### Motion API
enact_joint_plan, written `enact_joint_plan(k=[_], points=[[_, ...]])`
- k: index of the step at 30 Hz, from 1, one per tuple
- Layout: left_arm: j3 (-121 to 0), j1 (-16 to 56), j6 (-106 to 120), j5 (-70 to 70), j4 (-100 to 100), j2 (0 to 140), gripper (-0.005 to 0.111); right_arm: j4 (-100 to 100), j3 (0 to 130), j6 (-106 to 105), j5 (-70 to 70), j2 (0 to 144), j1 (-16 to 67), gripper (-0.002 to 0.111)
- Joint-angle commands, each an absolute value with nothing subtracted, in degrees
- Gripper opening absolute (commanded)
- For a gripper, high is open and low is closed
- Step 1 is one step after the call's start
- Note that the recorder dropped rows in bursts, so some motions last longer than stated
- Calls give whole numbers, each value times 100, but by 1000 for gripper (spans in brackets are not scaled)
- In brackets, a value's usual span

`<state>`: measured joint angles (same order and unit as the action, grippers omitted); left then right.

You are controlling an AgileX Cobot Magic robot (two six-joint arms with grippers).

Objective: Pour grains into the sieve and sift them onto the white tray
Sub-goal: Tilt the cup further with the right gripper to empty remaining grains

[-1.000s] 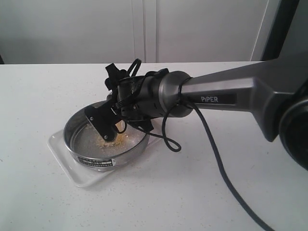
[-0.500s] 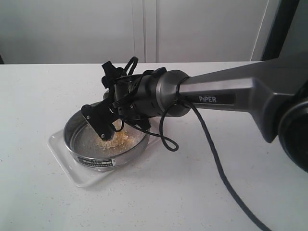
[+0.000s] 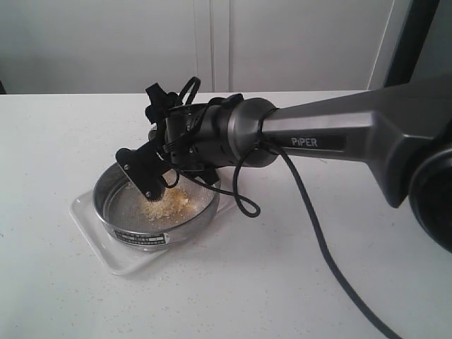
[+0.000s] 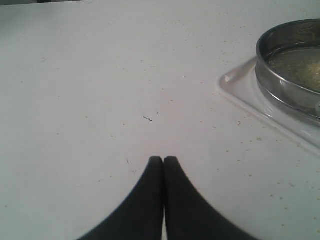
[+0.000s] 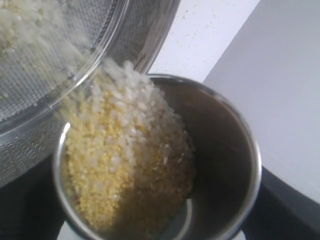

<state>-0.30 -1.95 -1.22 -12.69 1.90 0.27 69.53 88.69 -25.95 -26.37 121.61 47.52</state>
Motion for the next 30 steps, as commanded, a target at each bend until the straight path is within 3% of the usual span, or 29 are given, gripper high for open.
enact_joint_plan(k=[1,30], points=[[0,-206,-124,-1289,254,0,0,7068,8945,-2678,-2646,12134,4752,0],[0,-206,-124,-1289,254,0,0,7590,9009,-3022,-2941,12225,4828,0]])
